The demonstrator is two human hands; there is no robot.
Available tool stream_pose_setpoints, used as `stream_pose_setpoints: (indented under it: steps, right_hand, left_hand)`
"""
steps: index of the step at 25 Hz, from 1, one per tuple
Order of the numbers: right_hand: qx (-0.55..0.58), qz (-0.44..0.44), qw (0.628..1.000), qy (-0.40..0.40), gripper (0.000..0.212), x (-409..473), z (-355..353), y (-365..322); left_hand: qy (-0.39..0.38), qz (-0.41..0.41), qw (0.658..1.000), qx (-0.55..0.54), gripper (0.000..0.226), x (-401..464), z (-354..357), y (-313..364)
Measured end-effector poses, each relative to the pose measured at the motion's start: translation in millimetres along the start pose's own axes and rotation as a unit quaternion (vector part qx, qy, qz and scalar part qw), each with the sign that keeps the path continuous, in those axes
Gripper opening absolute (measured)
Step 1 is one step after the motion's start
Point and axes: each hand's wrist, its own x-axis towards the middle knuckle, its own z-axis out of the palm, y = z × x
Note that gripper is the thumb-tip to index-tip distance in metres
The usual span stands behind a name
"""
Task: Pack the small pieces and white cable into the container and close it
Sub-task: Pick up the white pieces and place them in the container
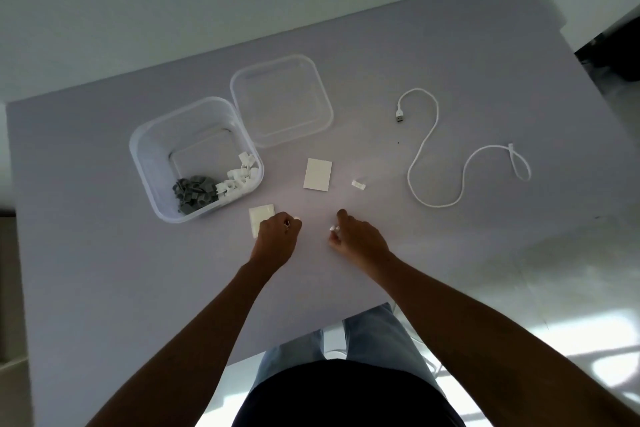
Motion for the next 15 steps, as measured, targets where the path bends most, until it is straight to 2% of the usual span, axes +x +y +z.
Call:
stream_pose_setpoints:
  steps: [4,6,9,11,12,13,15]
  right_hand:
    - [0.019,0.011,0.999,-0.035,0.025,4.6,-4.1,3.1]
    - [0.024,0.010,0.999,-0.031,0.030,2.5,0.2,3.7]
    - [0.068,0.066,0.995,-0.039,0.024,11.7,-3.2,-6.5]
    - [0.179,0.132,0.974,-0.045,0.017,19.1,-9.1,-13.7]
    - [0.289,0.183,0.939,-0.044,0.011,22.0,-13.5,-17.8]
    - [0.432,0.240,0.868,-0.054,0.009,25.5,-20.8,-24.4]
    - [0.675,0.298,0.666,-0.108,0.007,34.0,-39.1,-39.6]
  left_hand:
    - [0.028,0.028,0.999,-0.027,0.031,6.0,-12.8,13.2]
    - [0.023,0.012,0.998,-0.055,0.032,6.4,-20.4,16.0]
    - [0.019,-0.041,0.986,-0.161,0.031,13.1,-40.3,12.4]
    - [0.003,-0.076,0.962,-0.262,0.029,13.8,-54.6,14.0]
    - [-0.003,-0.092,0.947,-0.307,0.029,14.2,-62.1,15.5]
    - [-0.004,-0.106,0.934,-0.342,0.030,16.2,-71.1,16.3]
    - [0.005,-0.120,0.915,-0.385,0.031,24.5,-90.0,14.3]
